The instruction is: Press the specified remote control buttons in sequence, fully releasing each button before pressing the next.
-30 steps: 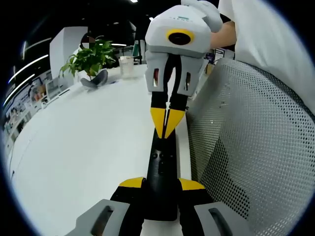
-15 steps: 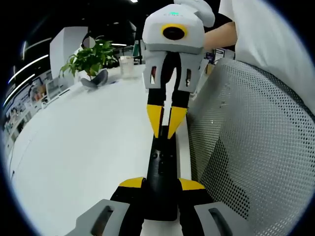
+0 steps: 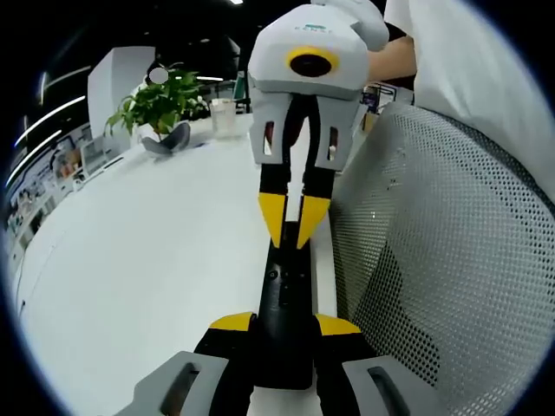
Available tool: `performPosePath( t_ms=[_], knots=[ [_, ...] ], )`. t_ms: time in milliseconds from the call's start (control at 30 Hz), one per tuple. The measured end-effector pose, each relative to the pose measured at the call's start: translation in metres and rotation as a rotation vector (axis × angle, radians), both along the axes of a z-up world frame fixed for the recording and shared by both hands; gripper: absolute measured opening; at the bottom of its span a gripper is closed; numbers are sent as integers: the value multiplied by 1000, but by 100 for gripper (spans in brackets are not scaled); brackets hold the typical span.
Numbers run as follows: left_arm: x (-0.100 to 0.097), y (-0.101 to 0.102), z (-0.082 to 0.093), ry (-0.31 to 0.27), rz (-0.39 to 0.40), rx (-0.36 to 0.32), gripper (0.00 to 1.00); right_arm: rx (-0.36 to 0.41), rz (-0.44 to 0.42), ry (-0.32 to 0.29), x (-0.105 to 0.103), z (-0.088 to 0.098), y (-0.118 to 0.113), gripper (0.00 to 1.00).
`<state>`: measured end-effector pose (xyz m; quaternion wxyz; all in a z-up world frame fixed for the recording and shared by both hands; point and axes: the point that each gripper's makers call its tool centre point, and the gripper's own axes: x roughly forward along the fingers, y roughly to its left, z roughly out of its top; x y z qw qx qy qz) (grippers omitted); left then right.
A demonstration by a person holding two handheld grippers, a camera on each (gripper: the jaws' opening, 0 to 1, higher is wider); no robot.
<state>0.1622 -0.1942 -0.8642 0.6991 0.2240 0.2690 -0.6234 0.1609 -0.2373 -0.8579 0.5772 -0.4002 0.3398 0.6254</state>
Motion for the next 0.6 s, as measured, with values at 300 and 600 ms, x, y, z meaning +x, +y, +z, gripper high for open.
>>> performPosePath(
  t_ms=[300, 600],
  knots=[
    [0, -1, 0, 4, 3, -3, 25, 106, -111, 92, 2, 3, -1, 4],
    [0, -1, 0, 2, 3, -1, 25, 93, -109, 36, 1, 3, 4, 4]
  ],
)
